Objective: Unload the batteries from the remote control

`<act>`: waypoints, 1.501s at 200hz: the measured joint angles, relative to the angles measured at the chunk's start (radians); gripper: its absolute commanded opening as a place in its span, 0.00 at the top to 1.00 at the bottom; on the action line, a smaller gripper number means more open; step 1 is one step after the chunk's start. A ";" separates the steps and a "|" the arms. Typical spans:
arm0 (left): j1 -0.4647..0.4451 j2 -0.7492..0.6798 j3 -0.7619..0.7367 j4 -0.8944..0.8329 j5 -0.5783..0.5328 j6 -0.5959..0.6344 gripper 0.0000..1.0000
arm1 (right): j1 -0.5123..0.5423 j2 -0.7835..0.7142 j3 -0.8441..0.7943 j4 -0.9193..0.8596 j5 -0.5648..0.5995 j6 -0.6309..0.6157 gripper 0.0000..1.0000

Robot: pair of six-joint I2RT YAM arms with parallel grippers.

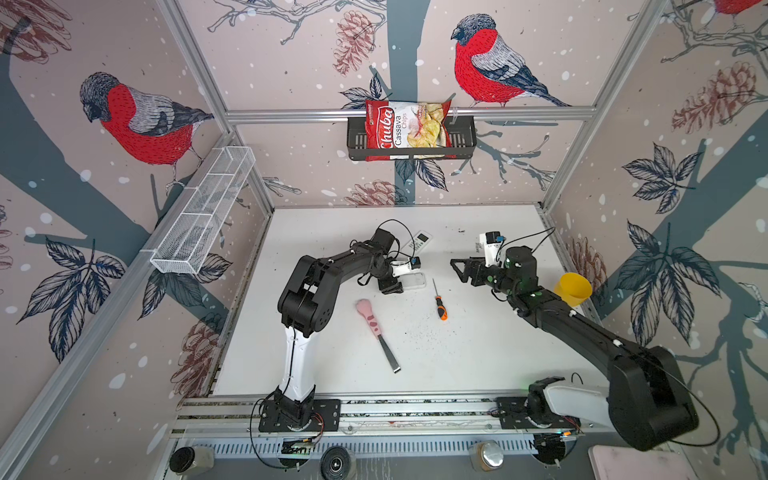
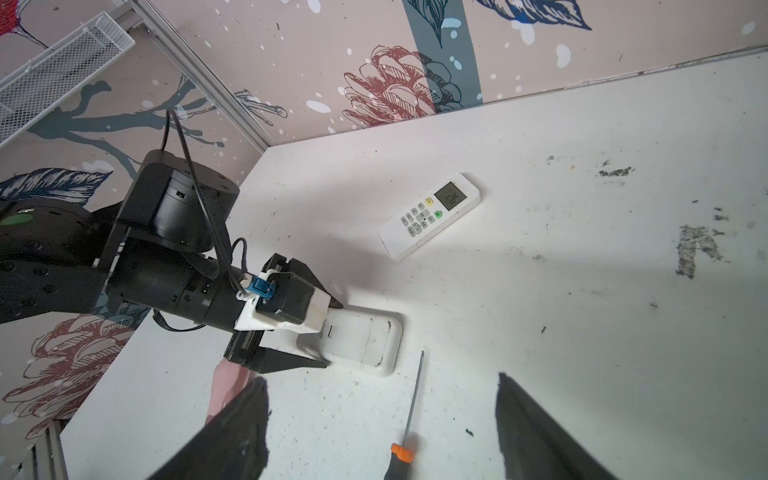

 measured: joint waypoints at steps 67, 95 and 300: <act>0.006 -0.025 -0.013 0.005 -0.029 0.004 0.59 | -0.003 0.092 0.041 -0.006 0.003 0.003 0.16; 0.010 -0.066 -0.013 -0.006 -0.046 0.003 0.60 | 0.001 0.129 0.063 -0.016 -0.002 0.003 0.20; -0.017 -0.226 -0.062 -0.009 -0.043 -0.015 0.66 | 0.163 0.504 0.383 -0.175 -0.101 -0.058 0.26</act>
